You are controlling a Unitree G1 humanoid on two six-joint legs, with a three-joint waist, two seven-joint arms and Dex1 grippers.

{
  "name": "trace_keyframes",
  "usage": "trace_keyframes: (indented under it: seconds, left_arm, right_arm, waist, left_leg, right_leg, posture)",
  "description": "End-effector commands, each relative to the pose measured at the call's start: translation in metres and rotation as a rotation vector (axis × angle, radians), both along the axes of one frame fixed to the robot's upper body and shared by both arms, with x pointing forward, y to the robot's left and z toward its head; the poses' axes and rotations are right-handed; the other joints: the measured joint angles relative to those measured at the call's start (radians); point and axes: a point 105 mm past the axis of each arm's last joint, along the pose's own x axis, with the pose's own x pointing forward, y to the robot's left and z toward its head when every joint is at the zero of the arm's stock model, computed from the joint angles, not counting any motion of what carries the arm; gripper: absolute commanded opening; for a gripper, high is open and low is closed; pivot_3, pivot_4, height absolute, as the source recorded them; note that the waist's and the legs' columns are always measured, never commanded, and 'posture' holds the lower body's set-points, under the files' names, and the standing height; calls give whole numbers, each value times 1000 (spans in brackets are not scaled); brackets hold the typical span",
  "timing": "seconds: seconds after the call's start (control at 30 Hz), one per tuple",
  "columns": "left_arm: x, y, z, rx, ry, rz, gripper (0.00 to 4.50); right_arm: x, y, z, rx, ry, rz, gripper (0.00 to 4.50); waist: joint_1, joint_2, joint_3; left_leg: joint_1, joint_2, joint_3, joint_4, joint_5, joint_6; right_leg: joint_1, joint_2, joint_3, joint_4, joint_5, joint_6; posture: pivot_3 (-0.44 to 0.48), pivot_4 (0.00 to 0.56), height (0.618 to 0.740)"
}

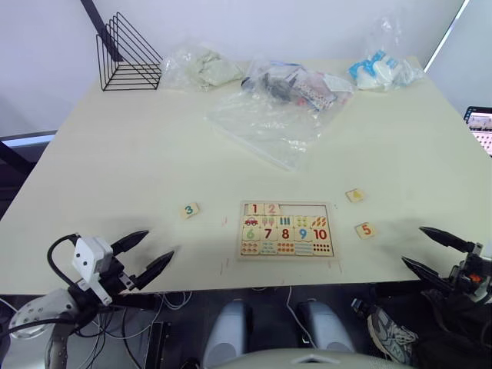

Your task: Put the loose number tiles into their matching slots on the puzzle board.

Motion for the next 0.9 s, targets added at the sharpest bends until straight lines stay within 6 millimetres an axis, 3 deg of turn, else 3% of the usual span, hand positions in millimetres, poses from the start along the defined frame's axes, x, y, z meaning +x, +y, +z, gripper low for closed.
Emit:
trace_keyframes:
  seconds: [0.03,0.6,0.9]
  left_arm:
    - [1,1,6,10,-27,-9,4459]
    - [2,-2,5,15,-25,-29,4459]
    - [15,-2,10,57,-19,-91,4459]
  right_arm:
    - [3,1,9,-13,-35,10,4500]
    - [3,3,9,-20,-37,32,4500]
    - [-1,14,17,-9,-63,119,4500]
  waist:
    - [0,0,0]
    - [0,0,0]
    - [0,0,0]
  left_leg:
    - [0,0,0,0,0,0]
    - [0,0,0,0,0,0]
    - [0,0,0,0,0,0]
  right_leg:
    - [0,0,0,0,0,0]
    - [0,0,0,0,0,0]
    - [0,0,0,0,0,0]
  posture:
    - [0,150,740]
    - [0,150,740]
    - [0,150,740]
